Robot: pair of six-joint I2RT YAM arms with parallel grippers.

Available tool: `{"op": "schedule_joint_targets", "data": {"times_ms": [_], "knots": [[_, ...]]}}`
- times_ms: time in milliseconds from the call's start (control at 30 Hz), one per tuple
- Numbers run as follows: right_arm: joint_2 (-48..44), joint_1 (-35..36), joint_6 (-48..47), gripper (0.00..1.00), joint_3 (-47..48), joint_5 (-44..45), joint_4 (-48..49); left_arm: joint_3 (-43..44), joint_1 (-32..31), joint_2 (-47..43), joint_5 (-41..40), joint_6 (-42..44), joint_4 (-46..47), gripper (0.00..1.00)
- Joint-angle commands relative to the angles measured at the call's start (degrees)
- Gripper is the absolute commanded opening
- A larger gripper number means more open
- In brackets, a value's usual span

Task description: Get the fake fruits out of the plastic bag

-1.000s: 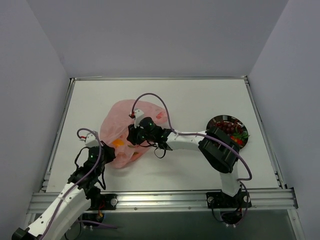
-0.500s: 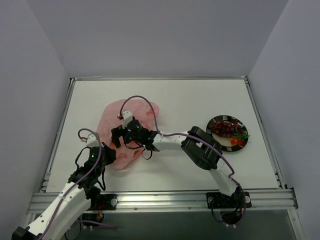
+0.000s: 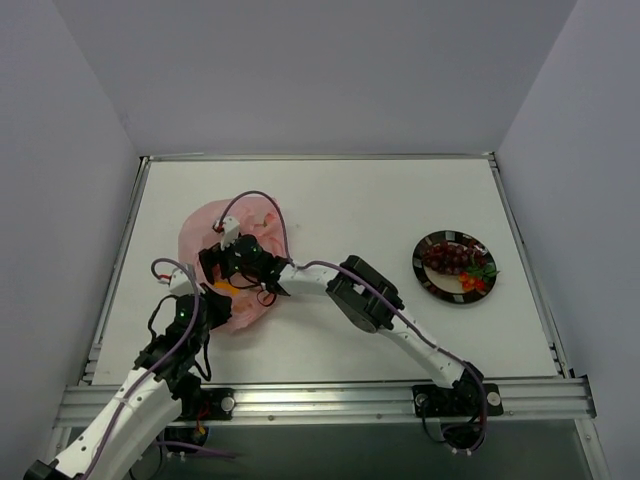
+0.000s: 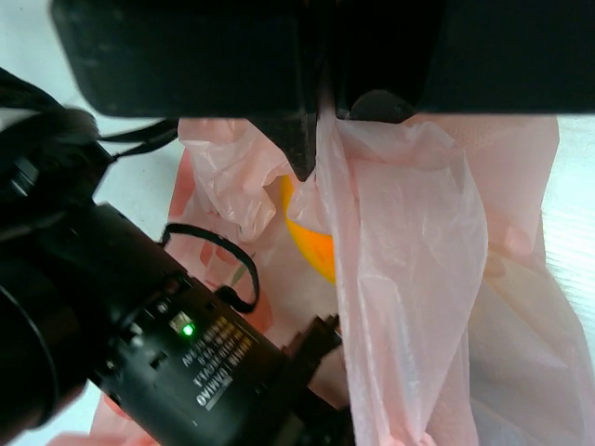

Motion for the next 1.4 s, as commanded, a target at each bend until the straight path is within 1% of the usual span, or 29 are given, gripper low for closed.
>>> {"op": "schedule_joint_targets", "data": {"times_ms": [0, 33, 133, 167, 233, 267, 333, 367, 400, 467, 500, 533, 567, 633, 767, 867, 1000, 1067, 1133, 1200, 1233, 1267, 1333, 1367], "knots": [[3.4, -0.8, 2.4, 1.00, 7.1, -2.4, 1.7, 0.4, 0.1, -0.5, 1.3, -0.2, 1.1, 0.02], [3.7, -0.9, 2.8, 0.96, 7.5, -2.1, 4.1, 0.4, 0.2, -0.6, 1.3, -0.2, 0.8, 0.02], [3.4, -1.4, 5.1, 0.62, 6.9, -1.7, 7.9, 0.5, 0.3, -1.4, 0.6, 0.1, -0.3, 0.02], [2.2, -1.5, 5.1, 0.46, 6.0, -1.1, 8.2, 0.6, 0.3, -1.7, 0.4, 0.2, -0.9, 0.02], [0.2, -1.7, 4.5, 0.37, 3.5, -0.6, 9.5, 1.0, 0.4, -2.3, 0.0, 0.5, -1.4, 0.02], [-2.4, -2.0, 4.3, 0.30, 0.0, -0.8, 10.1, 1.3, 0.4, -2.5, -0.4, 0.7, -1.6, 0.02], [-5.4, -2.3, 4.4, 0.28, -4.2, -0.9, 12.2, 1.7, 0.4, -2.3, -0.9, 1.1, -1.6, 0.02], [-8.7, -2.4, 4.2, 0.27, -6.5, -1.2, 12.8, 2.0, 0.5, -2.2, -1.0, 1.3, -1.0, 0.02], [-10.4, -2.5, 4.0, 0.26, -10.9, -1.3, 13.3, 2.2, 0.5, -1.3, -1.0, 1.3, -0.6, 0.02], [-15.4, -2.4, 3.3, 0.25, -15.9, -0.8, 15.3, 2.7, 0.8, 0.0, -0.6, 1.6, 1.6, 0.02], [-17.0, -2.5, 3.3, 0.25, -18.4, 0.1, 16.1, 3.6, 0.9, 1.6, -0.4, 1.8, 2.2, 0.02], [-18.7, -2.5, 3.1, 0.24, -23.0, 0.7, 17.1, 3.9, 0.9, 2.3, -0.5, 2.1, 2.8, 0.02], [-21.7, -2.4, 2.9, 0.24, -25.0, 1.5, 17.2, 4.4, 1.0, 3.1, -0.5, 2.4, 4.0, 0.03], [-24.5, -2.4, 2.2, 0.23, -30.3, 3.7, 17.1, 5.1, 1.2, 4.5, -0.5, 2.8, 4.9, 0.02], [-31.8, -2.4, 0.2, 0.22, -37.3, 7.4, 16.5, 5.4, 1.5, 4.9, -0.9, 2.9, 5.8, 0.02], [-35.1, -2.5, -0.6, 0.22, -40.4, 10.0, 13.7, 5.6, 1.6, 4.6, -1.1, 3.0, 5.6, 0.02], [-39.0, -2.4, -0.2, 0.22, -44.6, 10.9, 11.0, 6.1, 1.7, 4.0, -1.4, 3.2, 5.4, 0.02], [-42.3, -2.3, 0.2, 0.22, -47.7, 10.9, 9.5, 6.2, 1.7, 4.0, -1.3, 3.2, 6.3, 0.02], [-45.1, -2.4, 0.6, 0.22, -50.2, 13.1, 7.6, 6.2, 1.8, 4.8, -1.0, 3.4, 7.7, 0.02], [-50.3, -3.1, 0.9, 0.22, -54.4, 14.4, 6.0, 6.1, 1.8, 6.2, -0.6, 3.6, 9.1, 0.02], [-52.5, -3.5, 1.3, 0.22, -55.9, 15.1, 5.4, 5.8, 1.8, 6.7, -0.2, 4.0, 12.4, 0.02], [-57.2, -4.2, 1.7, 0.22, -57.4, 15.8, 4.7, 5.6, 1.8, 7.3, 0.2, 4.2, 13.5, 0.02], [-62.5, -7.8, 2.1, 0.22, -62.0, 17.8, 1.8, 5.4, 1.8, 9.0, 1.4, 5.2, 15.7, 0.03], [-67.9, -9.2, 2.4, 0.22, -63.4, 19.1, 0.0, 5.3, 1.8, 9.6, 1.7, 5.6, 16.2, 0.02]]}}
